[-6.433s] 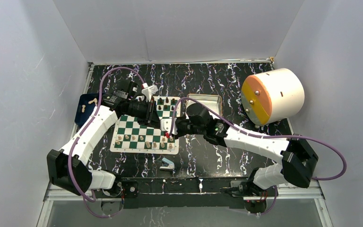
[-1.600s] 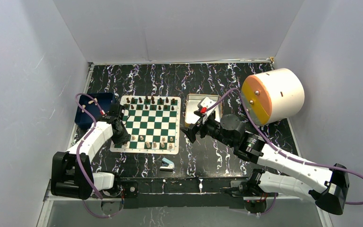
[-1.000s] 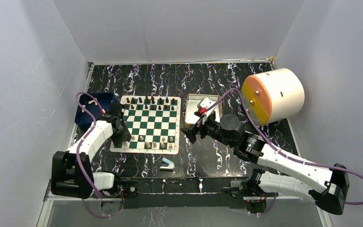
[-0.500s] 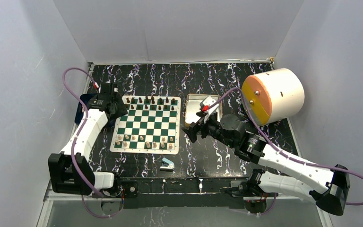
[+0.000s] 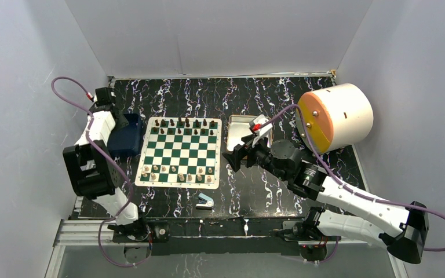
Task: Set up the chess pieces on the board
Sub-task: Pick up the chess piece from the storage box.
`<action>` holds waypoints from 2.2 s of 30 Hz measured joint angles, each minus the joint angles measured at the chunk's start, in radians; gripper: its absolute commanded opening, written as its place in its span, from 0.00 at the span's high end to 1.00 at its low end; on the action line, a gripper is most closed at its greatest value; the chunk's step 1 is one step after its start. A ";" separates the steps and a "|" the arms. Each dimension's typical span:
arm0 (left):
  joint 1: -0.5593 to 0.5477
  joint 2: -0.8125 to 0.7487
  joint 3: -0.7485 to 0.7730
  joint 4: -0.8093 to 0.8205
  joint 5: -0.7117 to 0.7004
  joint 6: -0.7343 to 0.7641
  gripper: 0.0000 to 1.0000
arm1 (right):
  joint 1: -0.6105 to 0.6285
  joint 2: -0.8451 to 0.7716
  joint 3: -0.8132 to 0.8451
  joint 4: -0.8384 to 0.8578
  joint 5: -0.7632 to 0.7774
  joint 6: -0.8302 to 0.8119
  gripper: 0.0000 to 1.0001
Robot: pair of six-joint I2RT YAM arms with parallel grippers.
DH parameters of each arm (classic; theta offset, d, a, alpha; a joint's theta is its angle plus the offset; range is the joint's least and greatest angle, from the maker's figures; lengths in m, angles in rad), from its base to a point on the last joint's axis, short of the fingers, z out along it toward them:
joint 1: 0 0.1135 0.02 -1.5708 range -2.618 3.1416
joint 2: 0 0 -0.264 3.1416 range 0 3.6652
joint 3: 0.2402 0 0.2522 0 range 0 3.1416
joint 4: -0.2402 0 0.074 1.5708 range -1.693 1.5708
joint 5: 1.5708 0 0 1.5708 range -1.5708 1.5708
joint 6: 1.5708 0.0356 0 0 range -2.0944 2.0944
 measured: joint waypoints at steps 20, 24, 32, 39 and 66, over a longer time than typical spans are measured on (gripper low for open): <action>0.052 0.390 0.197 0.187 0.005 0.119 0.62 | 0.000 0.127 0.003 0.090 0.067 -0.053 0.01; 0.055 0.390 0.211 0.207 -0.005 0.138 0.59 | 0.000 0.138 0.004 0.100 0.070 -0.053 0.01; 0.081 0.393 0.212 0.227 0.025 0.173 0.67 | 0.000 0.157 0.029 0.101 0.084 -0.056 0.01; 0.088 0.427 0.218 0.238 0.044 0.185 0.69 | 0.000 0.157 0.030 0.101 0.091 -0.057 0.01; 0.092 0.430 0.225 0.233 0.168 0.257 1.00 | 0.000 0.151 0.034 0.100 0.091 -0.048 0.01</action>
